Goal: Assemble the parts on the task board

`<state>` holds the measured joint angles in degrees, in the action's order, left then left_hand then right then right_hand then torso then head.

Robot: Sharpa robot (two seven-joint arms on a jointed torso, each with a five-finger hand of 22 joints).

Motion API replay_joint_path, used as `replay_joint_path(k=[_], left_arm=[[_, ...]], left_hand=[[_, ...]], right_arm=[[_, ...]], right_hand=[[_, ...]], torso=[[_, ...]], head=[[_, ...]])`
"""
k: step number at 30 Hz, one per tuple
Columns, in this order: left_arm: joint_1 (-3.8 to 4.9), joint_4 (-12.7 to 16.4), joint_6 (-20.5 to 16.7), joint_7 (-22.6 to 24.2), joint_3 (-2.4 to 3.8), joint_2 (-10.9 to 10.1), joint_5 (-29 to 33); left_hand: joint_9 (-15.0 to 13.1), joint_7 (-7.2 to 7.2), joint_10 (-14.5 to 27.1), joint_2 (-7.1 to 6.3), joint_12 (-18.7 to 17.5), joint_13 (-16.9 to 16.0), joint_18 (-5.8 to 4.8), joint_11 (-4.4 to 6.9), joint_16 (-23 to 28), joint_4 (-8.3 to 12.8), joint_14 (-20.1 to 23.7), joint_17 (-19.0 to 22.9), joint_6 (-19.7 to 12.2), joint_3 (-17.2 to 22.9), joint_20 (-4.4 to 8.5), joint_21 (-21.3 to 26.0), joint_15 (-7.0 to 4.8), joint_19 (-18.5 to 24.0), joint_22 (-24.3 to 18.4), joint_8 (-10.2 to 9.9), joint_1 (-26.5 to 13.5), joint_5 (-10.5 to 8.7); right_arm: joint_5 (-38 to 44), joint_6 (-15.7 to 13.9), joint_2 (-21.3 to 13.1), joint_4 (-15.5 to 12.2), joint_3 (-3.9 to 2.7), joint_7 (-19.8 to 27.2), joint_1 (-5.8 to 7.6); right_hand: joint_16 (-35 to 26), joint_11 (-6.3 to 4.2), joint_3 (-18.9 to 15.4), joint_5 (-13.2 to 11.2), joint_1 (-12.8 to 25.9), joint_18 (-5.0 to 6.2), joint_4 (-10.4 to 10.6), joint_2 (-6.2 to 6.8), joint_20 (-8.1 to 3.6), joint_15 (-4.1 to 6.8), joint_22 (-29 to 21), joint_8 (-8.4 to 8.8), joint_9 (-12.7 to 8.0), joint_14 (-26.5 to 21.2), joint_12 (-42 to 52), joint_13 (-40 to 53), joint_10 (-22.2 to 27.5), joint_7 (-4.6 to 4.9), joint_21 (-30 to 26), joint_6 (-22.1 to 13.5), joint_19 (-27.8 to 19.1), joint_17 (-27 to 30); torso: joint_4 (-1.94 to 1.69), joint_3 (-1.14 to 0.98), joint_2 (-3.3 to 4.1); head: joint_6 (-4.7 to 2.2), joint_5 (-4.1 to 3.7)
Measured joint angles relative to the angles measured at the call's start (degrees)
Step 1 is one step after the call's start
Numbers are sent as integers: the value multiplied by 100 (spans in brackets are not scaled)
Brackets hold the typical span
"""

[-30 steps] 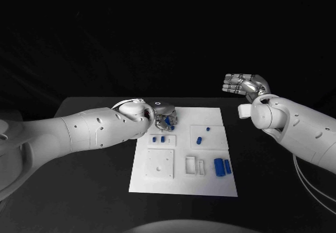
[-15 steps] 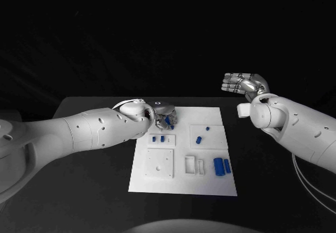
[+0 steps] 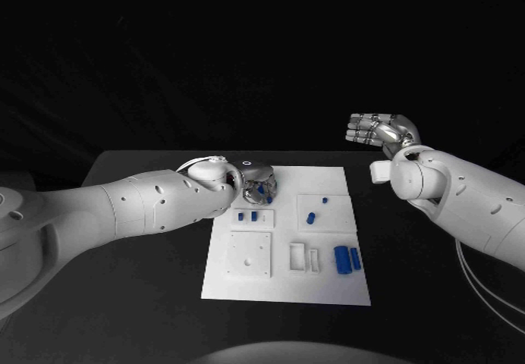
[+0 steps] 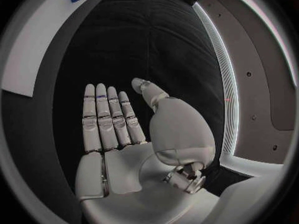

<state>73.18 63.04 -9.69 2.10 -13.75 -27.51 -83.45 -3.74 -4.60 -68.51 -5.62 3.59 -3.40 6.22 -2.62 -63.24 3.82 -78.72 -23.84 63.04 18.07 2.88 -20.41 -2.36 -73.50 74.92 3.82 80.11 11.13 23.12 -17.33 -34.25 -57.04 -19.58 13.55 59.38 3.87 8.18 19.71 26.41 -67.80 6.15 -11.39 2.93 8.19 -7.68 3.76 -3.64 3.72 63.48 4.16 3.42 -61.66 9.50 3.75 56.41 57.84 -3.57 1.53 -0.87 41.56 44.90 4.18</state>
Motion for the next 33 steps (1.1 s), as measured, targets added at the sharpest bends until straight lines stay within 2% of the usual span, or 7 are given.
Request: replay_joint_path(k=[18, 25, 30, 33], left_arm=[[-15, 61, 83, 26, 1, -18, 7], [-16, 73, 99, 33, 1, -7, 25], [-24, -15, 96, 37, 1, 30, 37], [-32, -44, 85, 38, 4, 37, 43]], left_hand=[[-1, 0, -57, 50, 0, 1, -2, -1, -44, 55, 21, -17, 42, -56, 31, -65, -21, 31, -1, 0, -50, -31], [-1, -7, -94, 43, 0, 1, -3, -8, -44, -11, 21, -22, 103, -154, 31, -65, -21, 31, -1, 0, -76, -54], [-1, -8, -273, 136, 0, 2, -8, 28, -85, -14, -9, -29, 318, -189, 30, -65, -51, 30, -1, 0, -41, -54], [-1, -9, -296, 209, 0, 3, -8, 46, -85, -17, -9, -29, 320, -254, 30, -65, -51, 30, 0, 0, -28, -54]], right_arm=[[6, 33, 11, 25, 0, 0, 0], [18, 43, 16, 27, 0, 0, 0], [30, 53, 17, 25, 0, 0, 0], [41, 69, 15, 22, 0, 0, 0]], right_hand=[[0, 0, 31, 0, 0, 0, 0, 0, 0, 0, 0, 0, 0, 0, 0, 0, 0, 0, 0, 0, 0, 0], [0, 0, 31, 0, 0, 0, 0, 0, 0, 1, 1, 0, 0, -1, 0, 0, 0, 0, 0, 0, 0, 0], [0, 0, 31, 21, 0, 0, 0, 0, 0, 1, 1, 0, 0, -1, 0, 0, 1, 0, 0, 0, 0, -1], [0, 0, 31, 22, 18, 0, 0, 18, 0, 1, 1, 0, 0, -1, 0, 0, 1, 0, 0, 0, 0, 0]], torso=[[-7, 3, 0], [-4, 3, 0], [1, 3, 1], [3, 3, 3]], head=[[16, -18], [21, -13], [23, -10], [25, -21]])
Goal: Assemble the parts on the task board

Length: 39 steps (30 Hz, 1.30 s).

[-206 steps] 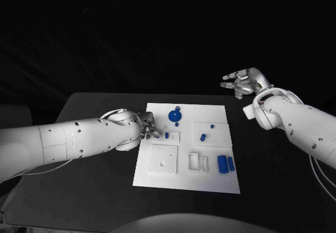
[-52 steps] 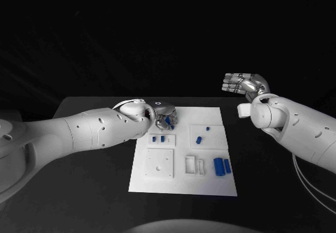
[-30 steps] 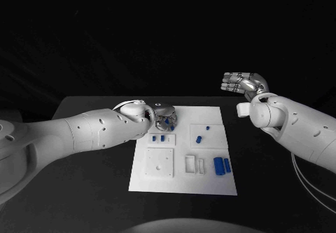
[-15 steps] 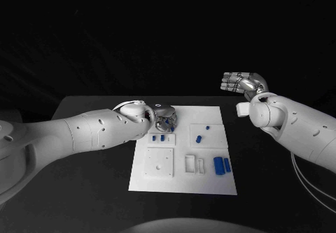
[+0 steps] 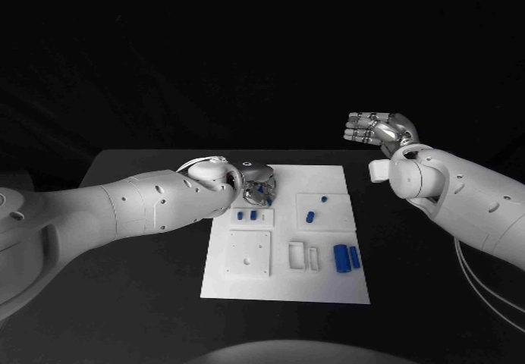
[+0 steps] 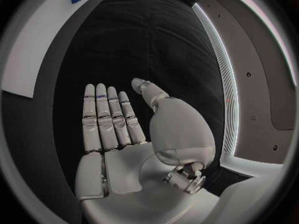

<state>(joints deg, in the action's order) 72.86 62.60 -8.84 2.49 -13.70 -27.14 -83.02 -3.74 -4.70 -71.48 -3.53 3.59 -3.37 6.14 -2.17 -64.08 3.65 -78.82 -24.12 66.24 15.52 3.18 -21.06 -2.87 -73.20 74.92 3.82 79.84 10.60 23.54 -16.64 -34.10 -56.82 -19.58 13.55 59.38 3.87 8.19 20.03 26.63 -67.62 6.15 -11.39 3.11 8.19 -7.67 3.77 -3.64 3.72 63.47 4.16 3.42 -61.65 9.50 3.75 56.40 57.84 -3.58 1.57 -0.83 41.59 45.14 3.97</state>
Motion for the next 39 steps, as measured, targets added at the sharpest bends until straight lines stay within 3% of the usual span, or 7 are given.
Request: replay_joint_path(k=[9, 17, 25, 28, 30, 39], left_arm=[[-17, -12, -62, 3, 1, 5, 12], [-34, 3, -160, 12, -2, -24, 48], [-51, 173, -313, 50, 5, -187, 245], [-53, 260, -378, 67, 37, -283, 398], [-56, 312, -413, 72, 89, -349, 522], [-45, 615, -409, 77, 382, -692, 1168]], left_hand=[[5, -12, -280, 133, 0, 1, -37, 38, -24, 119, -46, -8, 254, -56, 21, -44, 21, -22, 3, -34, 133, -1], [-1, -21, -300, 216, 0, 3, -38, 57, -24, 262, -61, -14, 263, -102, 21, -157, 21, -22, 2, -35, 133, -2], [-2, -21, -315, 233, 0, -1, -39, 52, -24, 262, -61, -14, 263, -103, 21, -174, 21, -22, 2, -56, 115, 33], [-1, -21, -325, 232, 0, -1, -40, 43, -24, 262, -61, -14, 263, -103, 21, -174, 21, -22, 2, -56, 115, 33], [-1, -21, -325, 242, 0, -1, -40, 43, -24, 262, -61, -14, 263, -103, 21, -174, 21, -22, 2, -56, 105, 33], [6, -21, -325, 226, 0, -4, -44, 43, -23, 245, -61, -19, 262, -120, 39, -174, 21, -3, 1, -32, 28, 33]], right_arm=[[46, 35, -5, -6, 0, 4, 0], [102, 56, -2, -10, 0, 8, 0], [169, 78, -2, -13, 0, 15, 0], [196, 85, -9, -14, 0, 19, 0], [213, 89, -13, -15, 0, 22, 0], [265, 110, -30, -11, 0, 28, 0]], right_hand=[[0, 0, 0, 0, 6, 0, 0, 6, 0, 0, 0, 0, 0, 0, 0, 0, 0, 0, 0, 0, 0, 0], [0, 0, 0, 0, 6, 0, 0, 6, 0, 0, 0, 0, 0, 0, 0, 0, 0, 0, 0, 0, 0, 0], [0, 0, 0, 0, 6, 0, 0, 6, 0, 0, 0, 0, 0, 0, 0, 0, 0, -19, 0, 19, 0, 0], [0, 0, 0, 0, 6, 0, 0, 6, 0, 0, 0, 0, 0, 0, 0, 0, 0, -19, 0, 19, 0, 0], [0, 0, 0, 0, 6, 0, 0, 6, 0, 0, 0, 0, 0, 0, 0, 0, 0, -19, 0, 19, 0, 0], [0, 0, 0, 0, 6, 0, 0, 6, 0, 0, 0, 0, 0, 0, 0, 0, 0, -19, 0, 19, 0, 0]], torso=[[-2, -1, 1], [-5, 0, -4], [-4, 3, -4], [-5, 4, -4], [-7, 4, -4], [-17, 1, -7]], head=[[7, -17], [2, -14], [-5, -6], [-8, -12], [-8, -14], [17, -8]])
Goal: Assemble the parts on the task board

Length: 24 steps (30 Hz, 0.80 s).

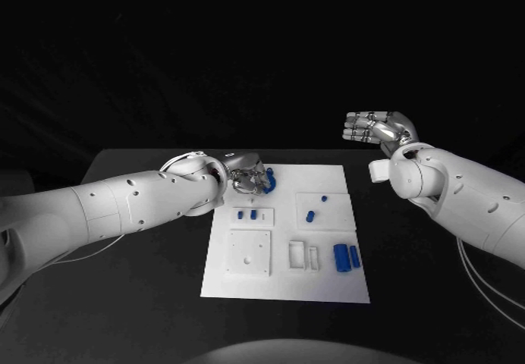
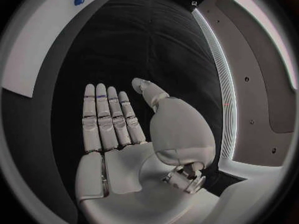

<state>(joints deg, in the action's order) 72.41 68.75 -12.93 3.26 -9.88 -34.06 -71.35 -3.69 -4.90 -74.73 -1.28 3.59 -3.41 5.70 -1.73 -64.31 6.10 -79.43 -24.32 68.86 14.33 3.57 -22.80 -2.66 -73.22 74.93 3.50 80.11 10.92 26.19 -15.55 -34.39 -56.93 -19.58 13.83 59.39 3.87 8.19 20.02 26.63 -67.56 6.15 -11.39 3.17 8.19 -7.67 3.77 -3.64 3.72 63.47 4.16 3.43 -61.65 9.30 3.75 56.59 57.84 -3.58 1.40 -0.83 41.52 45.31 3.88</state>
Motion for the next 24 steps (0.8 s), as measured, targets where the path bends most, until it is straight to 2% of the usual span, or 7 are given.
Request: replay_joint_path(k=[5, 11, 16, 24], left_arm=[[30, 168, 77, -19, 58, -244, 248], [45, 316, 184, -48, 66, -454, 297], [46, 381, 241, -81, 27, -552, 140], [31, 389, 268, -96, -55, -562, -224]], left_hand=[[-2, 0, 0, 0, 0, 0, -11, 0, 0, 1, 0, 0, -1, 0, 2, 0, 0, 3, 0, 0, 0, 0], [-5, 1, 2, 0, 0, 1, -12, -2, 0, -26, 0, 1, -1, -26, 2, 0, 0, 2, -1, 0, 0, -29], [-5, 1, 23, -28, 0, 1, -15, -22, 14, -75, 0, 1, -2, -34, 2, 0, 0, 2, -1, 0, 28, -46], [-5, 2, 43, -62, 0, 1, -36, -43, 23, -141, 0, 1, -3, -29, 2, 0, 0, 2, -1, -1, 62, -77]], right_arm=[[24, 8, -13, 12, 0, 1, 0], [50, 18, -21, 28, 1, 2, -1], [69, 24, -26, 30, 1, 3, -6], [91, 27, -29, 18, 1, 5, -16]], right_hand=[[0, 0, 0, 0, 0, 0, 0, 0, 0, 0, 0, 0, 0, 0, 0, 0, 0, 0, 0, 0, 0, 0], [0, 0, 0, 0, 0, 0, 0, 0, 0, 0, 0, 0, 0, 0, 0, 0, 0, 0, 0, 0, 0, 0], [0, 0, 0, 22, 0, 0, 0, 0, 0, 0, 0, 0, 0, 0, 0, 0, 0, 0, 0, 0, 0, 0], [0, 0, 0, 22, 0, 0, 0, 0, 0, 0, 0, 0, 0, 0, 0, 0, 0, 0, 0, 0, 0, 0]], torso=[[-10, -4, -4], [-24, -7, -7], [-26, -3, -8], [-19, -1, -7]], head=[[4, 12], [10, 22], [6, 58], [-3, 97]])
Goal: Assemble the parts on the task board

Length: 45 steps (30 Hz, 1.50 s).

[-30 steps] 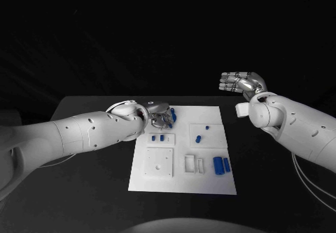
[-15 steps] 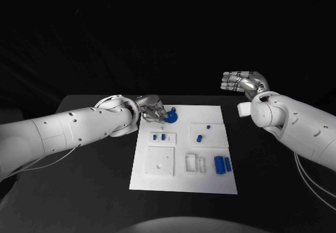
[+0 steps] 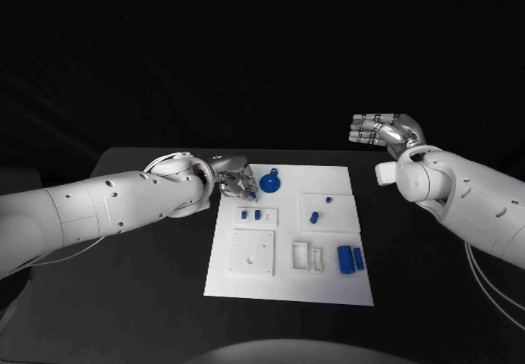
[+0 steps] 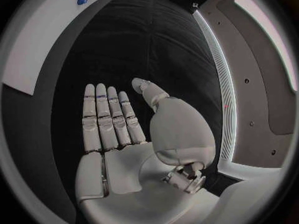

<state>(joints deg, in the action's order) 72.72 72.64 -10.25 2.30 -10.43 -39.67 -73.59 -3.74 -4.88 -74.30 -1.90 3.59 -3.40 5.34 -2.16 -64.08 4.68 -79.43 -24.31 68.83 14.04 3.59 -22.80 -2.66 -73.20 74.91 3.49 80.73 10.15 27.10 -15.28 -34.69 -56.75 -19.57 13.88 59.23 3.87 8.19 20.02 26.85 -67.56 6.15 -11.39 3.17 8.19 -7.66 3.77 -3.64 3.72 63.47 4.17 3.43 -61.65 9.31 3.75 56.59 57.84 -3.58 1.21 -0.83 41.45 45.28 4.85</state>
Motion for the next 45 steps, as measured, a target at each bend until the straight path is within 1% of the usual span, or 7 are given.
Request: replay_joint_path(k=[3, 10, 11, 12, 41, 42, 45], left_arm=[[-9, -23, 3, 0, -26, 15, -121], [-33, -92, 2, 8, -60, 52, -313], [-34, -99, 1, 9, -61, 57, -332], [-35, -107, 1, 9, -63, 62, -350], [-78, -291, -6, 18, -81, 243, -570], [-80, -298, -6, 18, -83, 249, -572], [-85, -324, -5, 18, -85, 267, -578]], left_hand=[[1, 0, 0, 0, 0, 0, 0, 0, 0, -18, 0, 0, -1, 18, 0, 0, 0, 0, 0, 0, 0, 0], [3, -2, 0, 0, 0, 0, -1, 0, 0, -23, 0, 1, -16, 23, 0, 0, 0, 0, 0, -1, 0, 0], [4, -2, 0, 0, 0, 0, 0, 0, 0, -23, 0, 1, -16, 23, 0, 0, 0, 0, 0, -1, 0, 0], [4, -2, 0, -30, 0, 0, -1, 0, 0, -23, 0, 1, -16, 23, 0, 0, 0, 0, 0, -1, 30, 0], [3, -1, 0, -30, 0, 1, -2, 1, 22, -39, 0, 2, -18, 39, -1, 0, 0, 0, -1, -22, 30, -1], [3, -1, 0, -53, 0, 1, -2, 1, 22, -39, 0, 2, -18, 39, -1, 0, 0, 0, -1, -22, 53, 0], [3, -1, 0, -53, 0, 2, -2, 1, 22, -39, 0, 2, -18, 39, -1, 0, 0, 0, -1, -22, 53, -1]], right_arm=[[6, 1, 0, -8, 0, 2, -3], [14, 2, 1, -18, 0, 5, -6], [15, 3, 1, -18, 0, 5, -6], [16, 3, 1, -18, 0, 6, -6], [32, 16, 0, -16, 0, 7, -7], [32, 16, 0, -16, 0, 7, -7], [33, 18, 0, -16, 0, 7, -7]], right_hand=[[0, 0, 0, 0, 0, 0, 0, 0, 0, 0, 0, 0, 0, 0, 0, 0, 0, 0, 0, 0, 0, 0], [0, -6, 0, 0, 0, 0, 0, 0, 0, 0, 0, 0, 0, 0, 0, 0, -6, 0, 0, 0, 0, 0], [0, -21, 0, 0, 0, 0, 0, 0, 0, 0, 0, 0, 0, 0, 0, 0, -21, 0, 0, 0, 0, 0], [0, -21, 0, 0, 0, 0, 0, 0, 0, 0, 0, 0, 0, 0, 0, 0, -21, 0, 0, 0, 0, 0], [0, -21, 0, 0, 0, 0, 0, 0, 0, 0, 0, 0, 0, 0, 0, 0, -21, 0, 0, 0, 0, 0], [0, -21, 0, 0, 0, 0, 0, 0, 0, 0, 0, 0, 0, 0, 0, 0, -21, 0, 0, 0, 0, 0], [0, -21, 0, 0, 0, 0, 0, 0, 0, 0, 0, 0, 0, 0, 0, 0, -21, 0, 0, 0, 0, 0]], torso=[[5, -1, 1], [5, -6, 4], [6, -7, 5], [7, -7, 5], [7, -7, 5], [7, -7, 5], [7, -7, 5]], head=[[-1, 10], [5, 10], [5, 10], [5, 10], [6, -24], [6, -24], [6, -24]])
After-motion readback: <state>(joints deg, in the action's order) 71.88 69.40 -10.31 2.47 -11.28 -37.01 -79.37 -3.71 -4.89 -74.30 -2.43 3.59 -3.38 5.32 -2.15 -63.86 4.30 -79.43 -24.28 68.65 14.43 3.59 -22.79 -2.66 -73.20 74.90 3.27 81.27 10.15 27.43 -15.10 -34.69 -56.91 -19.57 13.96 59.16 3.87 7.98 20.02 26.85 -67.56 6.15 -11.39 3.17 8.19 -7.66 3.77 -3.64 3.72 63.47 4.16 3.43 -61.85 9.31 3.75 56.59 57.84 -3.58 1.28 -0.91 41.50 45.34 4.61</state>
